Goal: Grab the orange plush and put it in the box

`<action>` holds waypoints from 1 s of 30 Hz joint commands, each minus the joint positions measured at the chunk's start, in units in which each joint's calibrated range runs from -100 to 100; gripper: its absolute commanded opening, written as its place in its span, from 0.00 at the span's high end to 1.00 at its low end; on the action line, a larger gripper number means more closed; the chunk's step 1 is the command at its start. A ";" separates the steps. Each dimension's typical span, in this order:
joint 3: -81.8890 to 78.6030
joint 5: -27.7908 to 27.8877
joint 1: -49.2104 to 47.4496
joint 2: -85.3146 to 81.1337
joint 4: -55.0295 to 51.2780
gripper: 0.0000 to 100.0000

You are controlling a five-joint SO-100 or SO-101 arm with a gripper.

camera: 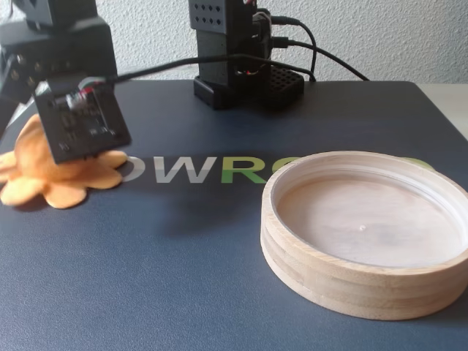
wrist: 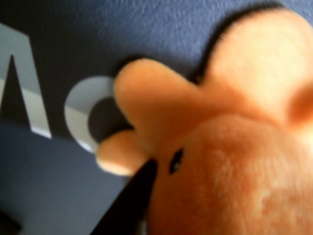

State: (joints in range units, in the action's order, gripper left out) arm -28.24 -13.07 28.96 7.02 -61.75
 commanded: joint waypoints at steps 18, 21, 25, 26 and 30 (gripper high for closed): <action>11.47 1.82 -18.39 -17.22 -16.50 0.96; 12.92 1.72 -25.26 -22.95 -18.15 0.96; 10.84 0.51 -34.15 -30.12 -18.59 0.96; 9.48 -0.70 -36.10 -31.72 -18.59 0.96; 0.50 -6.62 -43.42 -41.42 -20.33 0.96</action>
State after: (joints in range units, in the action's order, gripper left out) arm -21.69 -15.23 -8.92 -24.71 -80.66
